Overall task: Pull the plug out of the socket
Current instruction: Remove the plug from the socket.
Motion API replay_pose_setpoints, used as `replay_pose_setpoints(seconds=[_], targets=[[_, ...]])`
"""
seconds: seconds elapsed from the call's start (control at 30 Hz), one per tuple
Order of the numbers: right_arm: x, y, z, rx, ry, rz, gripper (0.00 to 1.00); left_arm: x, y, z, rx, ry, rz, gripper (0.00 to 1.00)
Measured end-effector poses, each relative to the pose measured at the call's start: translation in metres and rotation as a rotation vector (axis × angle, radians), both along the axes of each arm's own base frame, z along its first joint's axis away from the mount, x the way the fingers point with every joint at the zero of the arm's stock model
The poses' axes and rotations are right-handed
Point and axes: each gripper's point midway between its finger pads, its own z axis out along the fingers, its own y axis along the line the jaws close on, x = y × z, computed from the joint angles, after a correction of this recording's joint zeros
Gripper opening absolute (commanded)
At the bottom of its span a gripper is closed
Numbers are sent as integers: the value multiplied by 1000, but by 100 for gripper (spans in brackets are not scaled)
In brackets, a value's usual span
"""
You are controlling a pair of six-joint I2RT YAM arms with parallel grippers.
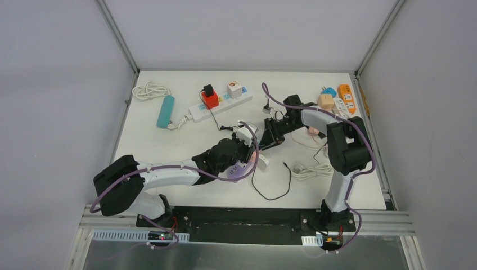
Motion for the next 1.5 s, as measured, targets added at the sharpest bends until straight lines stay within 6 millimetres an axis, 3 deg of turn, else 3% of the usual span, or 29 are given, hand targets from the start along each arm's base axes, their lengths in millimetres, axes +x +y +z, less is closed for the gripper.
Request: replay_pose_setpoints(seconds=[0.37,0.63,0.93,1.27,1.5], targets=[[0,2,0,2,-2,7,41,-2,2,-1,48,-27,0,0],[1,3,1,5,-11,8,41,4,8,1,-71,33,15,0],[0,2,1,1,-5,7,41,0,0,-1,61,-50,16,0],[1,3,1,3,-10,7,41,7,8,3,-126,57,45,0],[0,3,0,-1,-6,8,41,-1,0,1,-19,-25,30,0]])
